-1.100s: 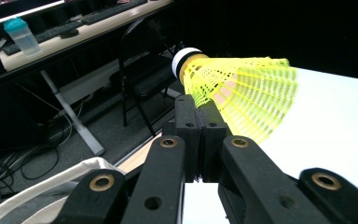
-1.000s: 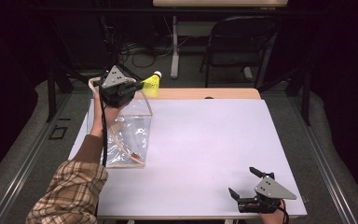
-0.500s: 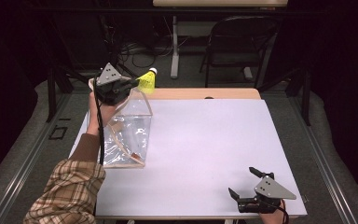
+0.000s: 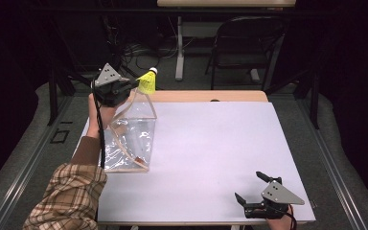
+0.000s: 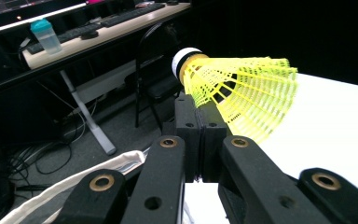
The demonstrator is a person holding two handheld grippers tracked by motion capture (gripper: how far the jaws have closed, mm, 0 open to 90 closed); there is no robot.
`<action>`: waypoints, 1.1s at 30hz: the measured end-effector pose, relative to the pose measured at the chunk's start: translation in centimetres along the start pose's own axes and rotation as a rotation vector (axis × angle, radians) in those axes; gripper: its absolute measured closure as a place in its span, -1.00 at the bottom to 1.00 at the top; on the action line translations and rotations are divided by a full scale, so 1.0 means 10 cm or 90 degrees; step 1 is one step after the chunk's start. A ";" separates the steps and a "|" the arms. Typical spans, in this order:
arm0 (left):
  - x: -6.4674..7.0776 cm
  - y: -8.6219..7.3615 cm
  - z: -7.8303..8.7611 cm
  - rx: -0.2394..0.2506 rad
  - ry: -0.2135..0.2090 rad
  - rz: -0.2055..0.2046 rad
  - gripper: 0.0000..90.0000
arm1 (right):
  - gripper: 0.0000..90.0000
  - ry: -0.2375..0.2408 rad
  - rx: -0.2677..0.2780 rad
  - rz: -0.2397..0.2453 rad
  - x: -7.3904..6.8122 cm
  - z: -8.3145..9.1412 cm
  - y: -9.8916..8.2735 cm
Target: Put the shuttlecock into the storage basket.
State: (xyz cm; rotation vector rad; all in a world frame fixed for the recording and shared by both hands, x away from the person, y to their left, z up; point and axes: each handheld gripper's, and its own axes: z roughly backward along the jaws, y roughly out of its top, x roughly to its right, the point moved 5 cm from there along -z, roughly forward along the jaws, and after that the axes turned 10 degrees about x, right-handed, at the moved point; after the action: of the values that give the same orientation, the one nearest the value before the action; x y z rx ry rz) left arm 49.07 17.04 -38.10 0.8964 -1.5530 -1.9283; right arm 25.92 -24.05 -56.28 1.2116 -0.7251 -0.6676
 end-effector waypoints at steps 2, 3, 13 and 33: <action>-0.02 0.00 0.02 -0.003 0.005 -0.002 0.99 | -0.99 0.000 0.001 0.000 0.00 0.00 0.00; -0.04 0.01 0.02 -0.003 0.007 -0.001 0.99 | -0.99 0.001 0.001 0.001 0.00 0.00 0.00; -0.18 0.01 0.16 0.009 0.030 0.011 0.99 | -0.99 0.000 0.001 -0.002 -0.01 0.00 0.00; -0.28 0.02 0.29 0.023 0.052 0.023 0.99 | -0.99 0.002 -0.003 -0.002 -0.01 0.00 0.00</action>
State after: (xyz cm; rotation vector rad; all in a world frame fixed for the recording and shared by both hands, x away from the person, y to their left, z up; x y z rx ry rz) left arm 48.73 20.97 -37.01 0.9427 -1.5504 -1.8214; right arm 25.89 -23.95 -56.34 1.2097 -0.7183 -0.6702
